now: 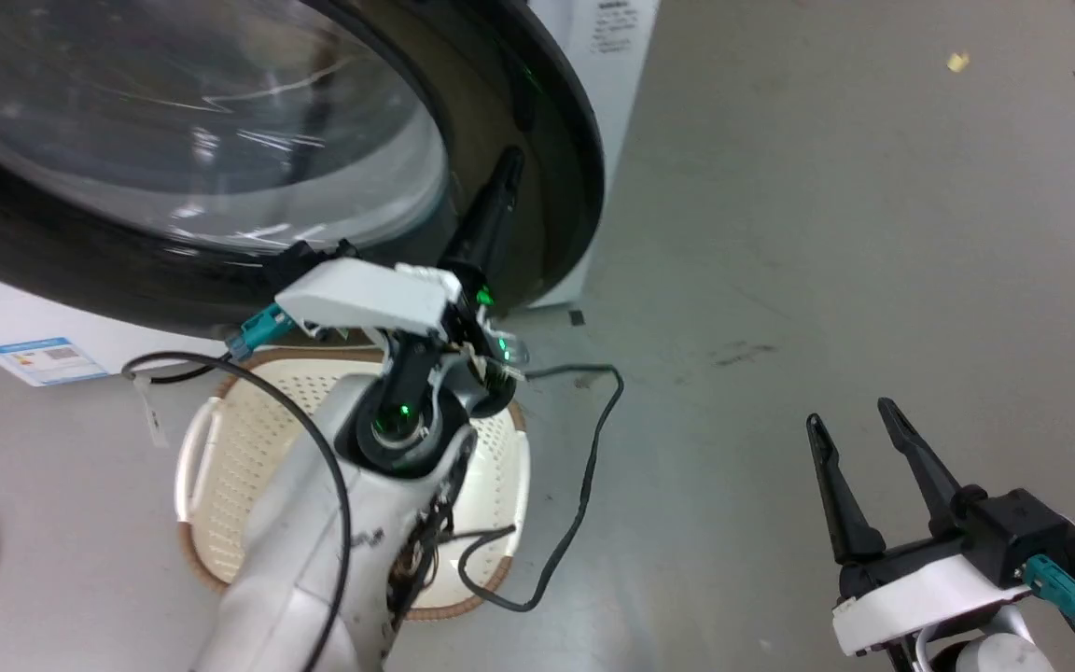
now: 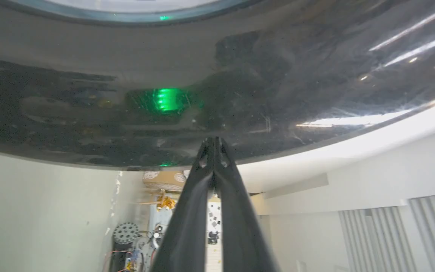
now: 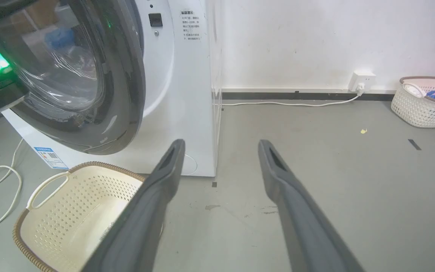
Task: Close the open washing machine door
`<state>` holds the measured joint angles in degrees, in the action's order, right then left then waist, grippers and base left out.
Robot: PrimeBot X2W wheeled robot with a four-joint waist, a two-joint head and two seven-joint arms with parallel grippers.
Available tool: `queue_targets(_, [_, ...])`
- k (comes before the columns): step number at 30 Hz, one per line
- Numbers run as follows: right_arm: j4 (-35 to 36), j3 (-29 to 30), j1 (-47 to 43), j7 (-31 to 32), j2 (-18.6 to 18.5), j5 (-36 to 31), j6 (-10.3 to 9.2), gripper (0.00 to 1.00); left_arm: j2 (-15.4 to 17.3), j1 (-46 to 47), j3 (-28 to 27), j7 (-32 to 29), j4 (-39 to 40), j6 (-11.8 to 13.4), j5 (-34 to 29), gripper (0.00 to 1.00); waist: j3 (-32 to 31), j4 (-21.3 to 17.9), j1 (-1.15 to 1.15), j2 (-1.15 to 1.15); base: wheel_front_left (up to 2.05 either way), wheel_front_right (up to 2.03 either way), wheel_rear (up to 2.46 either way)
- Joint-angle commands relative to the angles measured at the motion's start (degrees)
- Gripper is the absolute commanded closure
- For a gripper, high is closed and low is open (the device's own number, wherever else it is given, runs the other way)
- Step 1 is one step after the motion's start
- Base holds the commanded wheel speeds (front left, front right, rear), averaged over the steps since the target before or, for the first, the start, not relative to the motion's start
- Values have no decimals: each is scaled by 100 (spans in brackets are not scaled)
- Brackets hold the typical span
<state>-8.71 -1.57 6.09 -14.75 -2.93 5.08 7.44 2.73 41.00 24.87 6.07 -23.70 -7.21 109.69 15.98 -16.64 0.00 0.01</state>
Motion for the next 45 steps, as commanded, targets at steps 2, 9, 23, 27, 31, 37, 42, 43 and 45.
queue_targets(2, [18,21,18,-25,5,-24,5,0,17,-263,44,60,67,-26,-352,100,-209,209,0,-1,0,0,0])
queue_targets(9, [120,92,-245,-25,0,-134,5,0,380,-1573,177,372,860,-27,-1502,0,-752,822,0,-1,0,0,0])
queue_targets(23, [234,0,-869,-25,-97,-228,5,0,859,-3685,-1318,891,1422,102,-6249,0,-1646,1859,0,-1,0,0,0])
queue_targets(27, [263,23,-954,-25,-78,-200,5,0,650,-4051,-1832,892,1883,203,-7862,0,-1718,1994,0,-1,0,0,0])
queue_targets(31, [260,14,-1047,-25,-56,-194,5,0,452,-4314,-2068,892,2165,273,-9008,0,-1749,2077,0,-1,0,0,0])
queue_targets(37, [227,-29,-1103,-25,-40,-190,5,0,418,-4566,-1880,892,2158,498,-10249,0,-1735,2154,0,-1,0,0,0])
queue_targets(42, [290,-151,-1043,-25,-132,-196,5,100,294,-4620,-1835,892,2095,477,-10389,0,-1624,2267,0,-1,0,0,0])
queue_targets(43, [315,-210,-1014,-25,-181,-196,5,100,274,-4610,-1828,892,2094,472,-10400,0,-1578,2294,0,-1,0,0,0])
queue_targets(45, [314,-483,-905,-25,-391,-162,5,100,242,-4554,-1807,892,2087,457,-10430,0,-1455,2356,0,-1,0,0,0])
